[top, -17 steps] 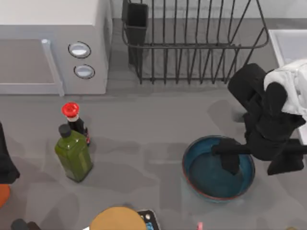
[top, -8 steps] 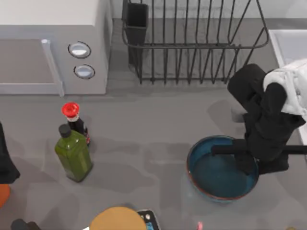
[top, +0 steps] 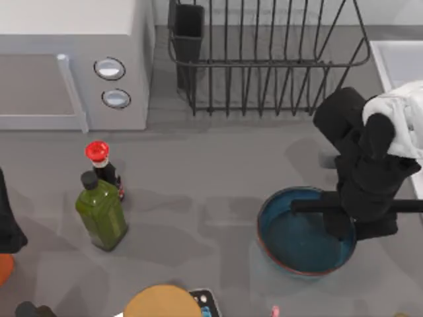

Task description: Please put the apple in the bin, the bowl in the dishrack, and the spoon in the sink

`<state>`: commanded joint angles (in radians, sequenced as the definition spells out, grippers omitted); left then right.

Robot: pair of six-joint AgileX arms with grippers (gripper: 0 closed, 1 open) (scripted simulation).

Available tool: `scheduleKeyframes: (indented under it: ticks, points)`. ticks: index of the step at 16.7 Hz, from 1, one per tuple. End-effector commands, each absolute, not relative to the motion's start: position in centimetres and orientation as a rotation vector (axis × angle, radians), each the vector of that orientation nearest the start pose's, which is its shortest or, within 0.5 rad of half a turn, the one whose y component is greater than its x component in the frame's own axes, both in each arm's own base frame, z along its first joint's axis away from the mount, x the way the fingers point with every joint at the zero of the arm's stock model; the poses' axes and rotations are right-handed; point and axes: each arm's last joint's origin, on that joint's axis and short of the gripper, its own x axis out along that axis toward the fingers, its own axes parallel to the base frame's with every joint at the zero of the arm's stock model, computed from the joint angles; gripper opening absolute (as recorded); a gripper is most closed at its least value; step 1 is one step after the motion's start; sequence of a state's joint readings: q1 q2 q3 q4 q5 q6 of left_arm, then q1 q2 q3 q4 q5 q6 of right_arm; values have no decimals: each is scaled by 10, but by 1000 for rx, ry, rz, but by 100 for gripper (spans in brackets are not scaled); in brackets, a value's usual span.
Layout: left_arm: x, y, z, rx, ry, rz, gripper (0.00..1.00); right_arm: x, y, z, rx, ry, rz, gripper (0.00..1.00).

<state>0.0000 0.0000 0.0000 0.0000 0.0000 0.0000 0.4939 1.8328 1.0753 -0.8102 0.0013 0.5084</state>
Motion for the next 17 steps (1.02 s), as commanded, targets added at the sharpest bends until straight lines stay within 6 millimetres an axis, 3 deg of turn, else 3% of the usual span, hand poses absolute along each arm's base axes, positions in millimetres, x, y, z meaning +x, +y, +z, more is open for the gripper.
scheduleKeyframes:
  ticks: [2, 10, 17]
  points:
    - [106, -1, 160, 0, 0, 0, 100, 278, 152, 143, 14, 1555, -2, 0]
    - [106, -1, 160, 0, 0, 0, 100, 276, 151, 224, 4, 1578, -13, 0]
    - [106, -1, 160, 0, 0, 0, 100, 275, 153, 229, -7, 1551, 0, 0]
